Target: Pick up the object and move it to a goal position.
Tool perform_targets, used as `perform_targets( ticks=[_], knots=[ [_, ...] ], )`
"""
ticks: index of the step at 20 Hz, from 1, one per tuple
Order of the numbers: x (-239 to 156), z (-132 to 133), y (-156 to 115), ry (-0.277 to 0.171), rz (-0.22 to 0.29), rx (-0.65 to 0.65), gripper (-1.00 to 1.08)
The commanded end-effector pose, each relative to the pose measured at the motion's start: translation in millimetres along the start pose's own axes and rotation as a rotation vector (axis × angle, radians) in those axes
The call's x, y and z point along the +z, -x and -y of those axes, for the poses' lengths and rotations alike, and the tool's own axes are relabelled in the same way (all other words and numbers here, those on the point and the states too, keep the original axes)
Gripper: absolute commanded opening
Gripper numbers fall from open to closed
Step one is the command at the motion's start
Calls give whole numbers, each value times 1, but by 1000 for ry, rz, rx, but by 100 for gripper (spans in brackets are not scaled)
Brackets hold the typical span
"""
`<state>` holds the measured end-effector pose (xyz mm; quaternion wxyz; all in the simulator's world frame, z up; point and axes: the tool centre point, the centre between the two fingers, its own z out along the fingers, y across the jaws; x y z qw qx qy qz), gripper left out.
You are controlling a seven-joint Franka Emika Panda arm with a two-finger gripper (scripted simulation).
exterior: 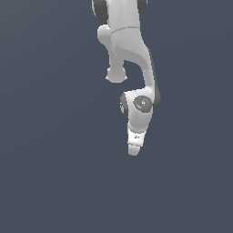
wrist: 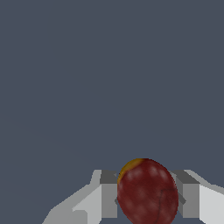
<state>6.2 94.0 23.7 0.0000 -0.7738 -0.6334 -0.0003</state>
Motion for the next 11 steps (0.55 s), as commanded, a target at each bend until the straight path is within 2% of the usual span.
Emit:
perform_targets(
  ticks=[1, 11],
  knots=[
    [0, -6, -11, 0, 0, 2, -100],
    [-1, -15, -27, 0, 0, 2, -100]
  ],
)
